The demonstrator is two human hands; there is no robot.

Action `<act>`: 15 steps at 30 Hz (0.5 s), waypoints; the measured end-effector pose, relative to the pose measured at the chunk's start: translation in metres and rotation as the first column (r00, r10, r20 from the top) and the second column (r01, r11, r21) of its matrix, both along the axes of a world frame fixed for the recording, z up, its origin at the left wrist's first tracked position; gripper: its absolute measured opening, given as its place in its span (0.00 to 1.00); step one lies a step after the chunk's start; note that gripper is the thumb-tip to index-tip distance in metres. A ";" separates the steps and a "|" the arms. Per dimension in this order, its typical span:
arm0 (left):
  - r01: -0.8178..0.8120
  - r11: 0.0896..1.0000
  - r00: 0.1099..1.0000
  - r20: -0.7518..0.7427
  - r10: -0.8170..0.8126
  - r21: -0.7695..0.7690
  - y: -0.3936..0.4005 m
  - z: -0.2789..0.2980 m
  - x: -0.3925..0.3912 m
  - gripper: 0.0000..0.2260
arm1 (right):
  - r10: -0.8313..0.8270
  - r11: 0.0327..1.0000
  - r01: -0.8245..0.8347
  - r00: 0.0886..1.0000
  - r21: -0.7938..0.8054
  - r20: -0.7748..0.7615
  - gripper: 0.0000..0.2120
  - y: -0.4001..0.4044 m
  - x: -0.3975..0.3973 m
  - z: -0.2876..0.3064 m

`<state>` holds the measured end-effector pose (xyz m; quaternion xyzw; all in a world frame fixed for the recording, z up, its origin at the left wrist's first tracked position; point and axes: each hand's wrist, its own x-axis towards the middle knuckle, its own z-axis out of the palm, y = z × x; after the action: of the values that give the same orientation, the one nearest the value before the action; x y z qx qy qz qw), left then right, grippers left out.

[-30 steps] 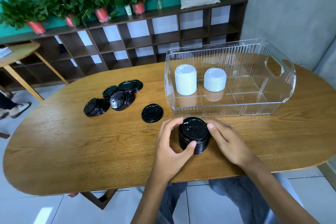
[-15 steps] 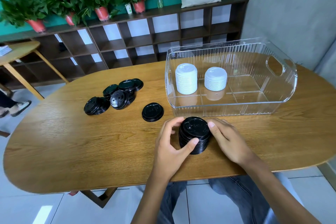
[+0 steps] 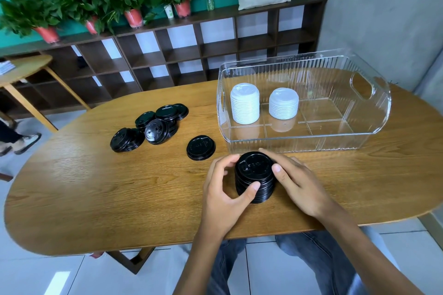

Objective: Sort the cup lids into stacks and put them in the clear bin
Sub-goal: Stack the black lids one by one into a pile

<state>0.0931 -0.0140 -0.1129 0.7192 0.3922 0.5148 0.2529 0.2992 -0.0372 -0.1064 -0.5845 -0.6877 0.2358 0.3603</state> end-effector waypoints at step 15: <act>0.024 0.998 0.998 -0.051 -0.027 -0.057 0.000 0.000 0.000 0.28 | 0.004 1.000 -0.003 0.995 -0.018 0.099 0.26 0.001 0.000 -0.002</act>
<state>0.0931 -0.0138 -0.1124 0.7297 0.4038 0.4816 0.2693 0.2991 -0.0359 -0.1088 -0.5975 -0.7035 0.2135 0.3201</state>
